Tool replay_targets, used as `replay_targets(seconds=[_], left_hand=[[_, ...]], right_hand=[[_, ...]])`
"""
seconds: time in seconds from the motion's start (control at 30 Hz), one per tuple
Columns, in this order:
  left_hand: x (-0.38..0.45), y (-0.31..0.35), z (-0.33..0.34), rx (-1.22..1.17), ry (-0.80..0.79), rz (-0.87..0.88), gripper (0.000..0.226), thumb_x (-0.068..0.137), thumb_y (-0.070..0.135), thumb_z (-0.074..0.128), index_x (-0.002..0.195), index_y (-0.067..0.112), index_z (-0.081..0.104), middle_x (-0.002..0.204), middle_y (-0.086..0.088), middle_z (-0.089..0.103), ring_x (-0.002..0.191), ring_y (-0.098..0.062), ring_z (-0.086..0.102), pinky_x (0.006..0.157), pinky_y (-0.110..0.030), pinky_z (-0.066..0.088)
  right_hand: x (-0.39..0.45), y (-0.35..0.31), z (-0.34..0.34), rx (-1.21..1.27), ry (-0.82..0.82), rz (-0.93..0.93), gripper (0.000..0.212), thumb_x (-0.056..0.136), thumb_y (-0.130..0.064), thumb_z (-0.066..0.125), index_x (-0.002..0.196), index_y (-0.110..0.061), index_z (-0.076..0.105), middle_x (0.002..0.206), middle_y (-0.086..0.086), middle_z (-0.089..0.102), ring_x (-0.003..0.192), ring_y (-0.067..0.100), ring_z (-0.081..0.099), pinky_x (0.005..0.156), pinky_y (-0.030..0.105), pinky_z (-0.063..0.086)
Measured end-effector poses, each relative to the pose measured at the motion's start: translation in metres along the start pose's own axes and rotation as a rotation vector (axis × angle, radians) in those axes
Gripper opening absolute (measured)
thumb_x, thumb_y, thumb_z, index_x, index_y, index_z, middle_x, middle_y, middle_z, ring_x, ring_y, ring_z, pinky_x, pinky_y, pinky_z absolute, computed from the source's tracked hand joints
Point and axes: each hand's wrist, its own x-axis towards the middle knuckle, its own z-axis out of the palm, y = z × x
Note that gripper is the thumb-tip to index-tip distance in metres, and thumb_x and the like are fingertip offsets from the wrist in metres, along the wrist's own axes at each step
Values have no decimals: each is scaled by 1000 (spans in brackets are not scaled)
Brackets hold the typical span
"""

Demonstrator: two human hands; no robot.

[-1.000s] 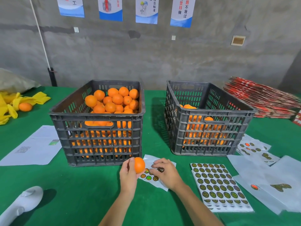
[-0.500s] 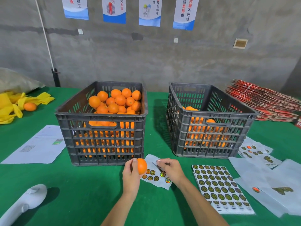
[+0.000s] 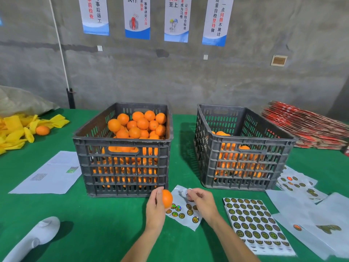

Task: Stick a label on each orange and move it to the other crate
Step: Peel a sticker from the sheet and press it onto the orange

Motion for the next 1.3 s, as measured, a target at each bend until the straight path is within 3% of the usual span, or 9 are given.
replay_targets(seconds=[0.13,0.23,0.33,0.4,0.63,0.77,1.03,1.17,1.3], left_hand=[[-3,8,8,36,12,-34,28,111,29,39,105,32,67,115,2,60,95,-26,67,60,-29,59],[-5,17,8,95,-24,-38,26,106,34,48,89,35,68,105,0,65,83,-29,70,51,-28,53],[-1,24,1,205,-186,-4,21,104,38,51,99,47,70,114,14,63,74,-26,73,45,-28,49],[5,27,-4,259,-322,-26,25,105,40,46,111,52,68,126,20,57,77,-26,74,42,-27,47],[20,28,-9,298,-595,-286,30,94,49,53,122,41,60,134,5,60,75,-34,78,37,-25,43],[27,27,-7,331,-599,-366,24,99,44,52,120,36,57,131,1,62,77,-35,78,40,-24,45],[32,18,-6,336,-570,-413,16,96,47,55,110,41,59,122,-8,64,76,-34,78,43,-25,47],[35,20,-4,370,-571,-446,23,95,47,57,116,37,57,121,-12,64,75,-33,78,44,-24,48],[35,23,-1,425,-592,-433,20,97,46,51,113,36,57,117,-10,65,73,-29,78,46,-24,51]], right_hand=[[2,-3,4,-182,33,-111,15,99,-31,65,92,-24,77,87,-9,75,84,10,69,81,33,56],[4,-4,7,-512,85,-275,22,100,-41,61,107,-24,73,97,-13,66,88,8,63,80,30,52],[3,6,8,-829,56,-497,29,103,-43,55,118,-25,71,102,-9,61,88,12,60,73,24,43],[2,13,8,-917,1,-530,31,103,-46,52,121,-27,70,104,-10,61,90,12,60,73,22,39],[3,21,5,-929,-49,-499,31,98,-52,57,115,-29,69,107,-13,61,97,10,56,74,22,38],[1,21,3,-884,-54,-480,27,97,-49,60,110,-28,70,104,-12,63,95,12,56,77,28,44],[-3,20,1,-894,-94,-563,22,103,-37,57,109,-23,72,103,-8,64,95,14,56,76,24,37],[-3,20,2,-925,-124,-607,22,103,-34,57,109,-19,72,102,-4,65,92,17,58,80,30,47],[-3,19,3,-971,-127,-645,23,104,-32,56,107,-16,72,99,-1,65,88,21,60,75,28,42]])
